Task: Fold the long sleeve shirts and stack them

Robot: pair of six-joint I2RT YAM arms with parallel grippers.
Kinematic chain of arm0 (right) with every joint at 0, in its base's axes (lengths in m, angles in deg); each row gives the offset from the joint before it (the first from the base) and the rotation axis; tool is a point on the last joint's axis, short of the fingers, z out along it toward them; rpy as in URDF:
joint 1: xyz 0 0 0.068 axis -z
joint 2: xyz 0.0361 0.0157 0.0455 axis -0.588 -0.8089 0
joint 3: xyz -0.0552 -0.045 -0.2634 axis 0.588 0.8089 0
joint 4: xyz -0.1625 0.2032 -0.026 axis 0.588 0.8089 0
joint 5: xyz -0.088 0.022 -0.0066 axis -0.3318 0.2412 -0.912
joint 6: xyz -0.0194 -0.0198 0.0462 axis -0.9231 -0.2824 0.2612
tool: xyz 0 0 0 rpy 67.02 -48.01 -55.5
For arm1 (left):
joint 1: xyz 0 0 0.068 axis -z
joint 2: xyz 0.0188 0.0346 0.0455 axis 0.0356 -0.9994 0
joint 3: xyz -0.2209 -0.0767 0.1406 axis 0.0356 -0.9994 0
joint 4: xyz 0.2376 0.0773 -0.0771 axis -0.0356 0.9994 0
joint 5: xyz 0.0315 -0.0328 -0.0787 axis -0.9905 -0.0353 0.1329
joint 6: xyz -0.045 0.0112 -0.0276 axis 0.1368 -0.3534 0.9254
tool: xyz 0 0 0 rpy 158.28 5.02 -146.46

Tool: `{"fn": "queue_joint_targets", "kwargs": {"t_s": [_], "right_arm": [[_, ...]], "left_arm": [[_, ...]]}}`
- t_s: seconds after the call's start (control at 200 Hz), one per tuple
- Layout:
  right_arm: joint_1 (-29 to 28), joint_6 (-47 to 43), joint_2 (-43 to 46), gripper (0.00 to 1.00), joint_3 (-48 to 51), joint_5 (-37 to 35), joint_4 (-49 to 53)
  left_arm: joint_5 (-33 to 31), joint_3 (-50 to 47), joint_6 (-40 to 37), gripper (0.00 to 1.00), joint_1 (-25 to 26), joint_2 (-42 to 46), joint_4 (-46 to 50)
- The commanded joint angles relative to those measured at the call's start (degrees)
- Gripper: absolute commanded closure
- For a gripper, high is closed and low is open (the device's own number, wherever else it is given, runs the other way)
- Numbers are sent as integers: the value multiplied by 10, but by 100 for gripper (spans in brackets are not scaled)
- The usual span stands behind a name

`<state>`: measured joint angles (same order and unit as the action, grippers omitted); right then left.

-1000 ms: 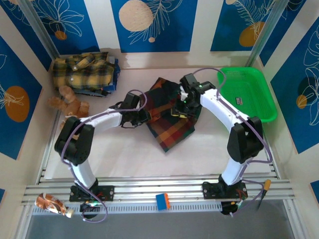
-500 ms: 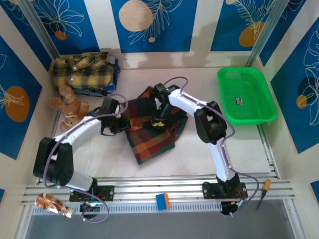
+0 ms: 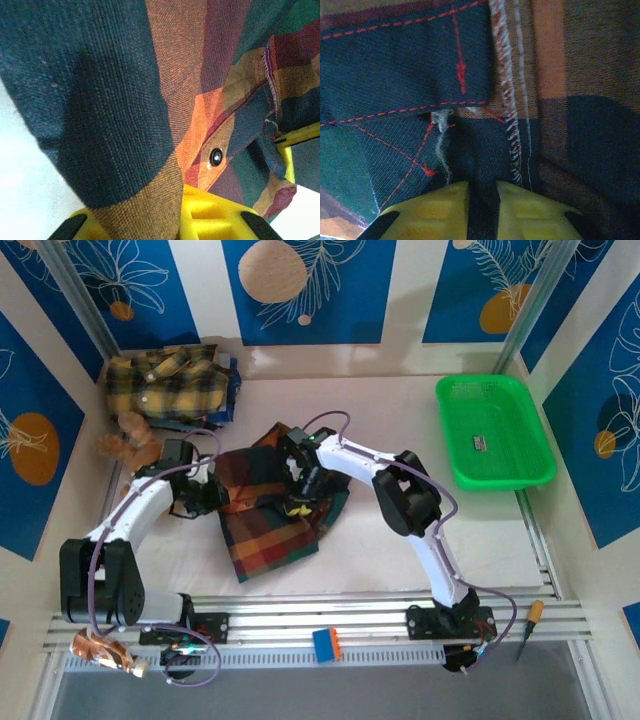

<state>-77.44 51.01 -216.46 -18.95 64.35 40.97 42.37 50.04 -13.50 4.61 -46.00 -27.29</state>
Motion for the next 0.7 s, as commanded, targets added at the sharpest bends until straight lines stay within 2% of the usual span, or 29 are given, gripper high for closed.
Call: {"fn": "queue_joint_targets", "kwargs": {"t_s": [0.0, 0.115, 0.24, 0.27, 0.33, 0.43, 0.59, 0.695], "right_arm": [[57, -2, 22, 77, -41, -18, 20], [98, -15, 1, 76, -101, -52, 32], [128, -27, -49, 77, -132, -104, 35], [136, -24, -65, 78, -136, -107, 38], [143, -16, -81, 79, -133, -114, 32], [143, -11, -84, 80, -111, -132, 22], [139, 10, -43, 81, -28, -150, -1], [140, 16, -19, 82, 25, -146, -27]], "left_arm": [[31, -22, -26, 84, -6, 2, 13], [25, -52, 0, 81, -10, 4, -11], [19, -99, 73, 75, -22, 11, -73], [15, -108, 92, 67, -23, 11, -86], [12, -123, 124, 42, -23, 13, -111], [3, -115, 155, 26, -22, 39, -117], [-71, 17, 102, 17, -17, 84, -14], [-32, 89, 19, 14, -10, 45, -13]]}}
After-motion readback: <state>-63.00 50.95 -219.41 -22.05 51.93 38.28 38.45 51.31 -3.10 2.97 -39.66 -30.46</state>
